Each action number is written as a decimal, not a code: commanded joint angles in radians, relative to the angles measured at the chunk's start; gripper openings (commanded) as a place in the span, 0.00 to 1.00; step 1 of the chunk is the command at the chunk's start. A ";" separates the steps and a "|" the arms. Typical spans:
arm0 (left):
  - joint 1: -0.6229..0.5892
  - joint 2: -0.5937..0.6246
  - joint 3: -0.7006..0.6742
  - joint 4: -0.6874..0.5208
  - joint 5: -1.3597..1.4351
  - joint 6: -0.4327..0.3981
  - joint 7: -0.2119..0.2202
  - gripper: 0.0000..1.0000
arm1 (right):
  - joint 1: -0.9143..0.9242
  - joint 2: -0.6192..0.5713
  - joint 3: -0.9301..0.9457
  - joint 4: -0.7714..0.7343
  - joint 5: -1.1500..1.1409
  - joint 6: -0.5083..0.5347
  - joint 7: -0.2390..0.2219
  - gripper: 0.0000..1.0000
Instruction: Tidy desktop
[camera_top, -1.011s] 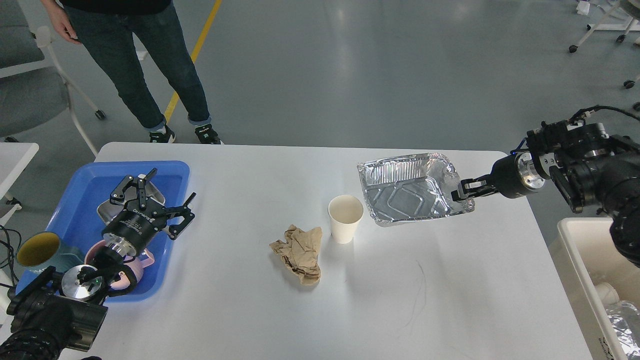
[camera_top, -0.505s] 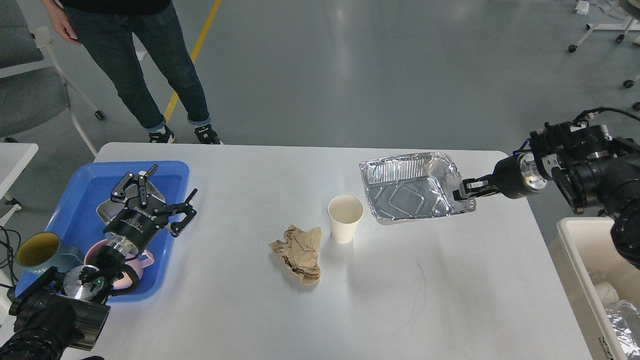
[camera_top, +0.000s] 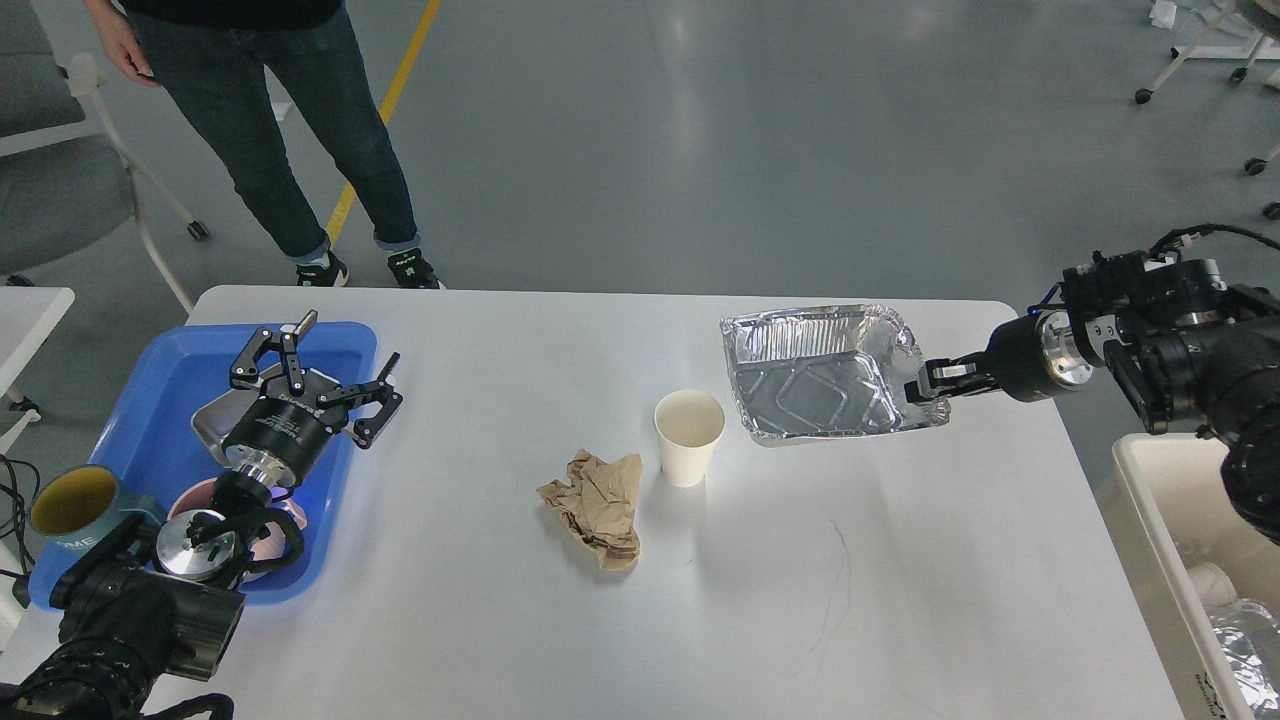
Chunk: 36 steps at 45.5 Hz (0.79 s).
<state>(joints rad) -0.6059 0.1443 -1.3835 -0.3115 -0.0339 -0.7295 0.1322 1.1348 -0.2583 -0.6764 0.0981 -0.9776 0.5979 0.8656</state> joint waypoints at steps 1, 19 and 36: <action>-0.023 0.023 0.017 0.002 0.017 0.033 -0.023 0.97 | -0.006 0.001 0.000 -0.001 0.019 -0.001 -0.002 0.00; -0.106 0.092 0.058 0.000 0.192 0.048 -0.020 0.97 | 0.006 0.005 0.001 -0.037 0.043 -0.004 0.000 0.00; -0.235 0.210 0.368 -0.003 0.316 0.104 -0.006 0.97 | 0.014 0.005 0.003 -0.038 0.057 -0.007 -0.002 0.00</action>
<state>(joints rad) -0.7888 0.2906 -1.2024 -0.3112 0.2108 -0.6207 0.1181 1.1460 -0.2548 -0.6746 0.0606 -0.9206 0.5946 0.8648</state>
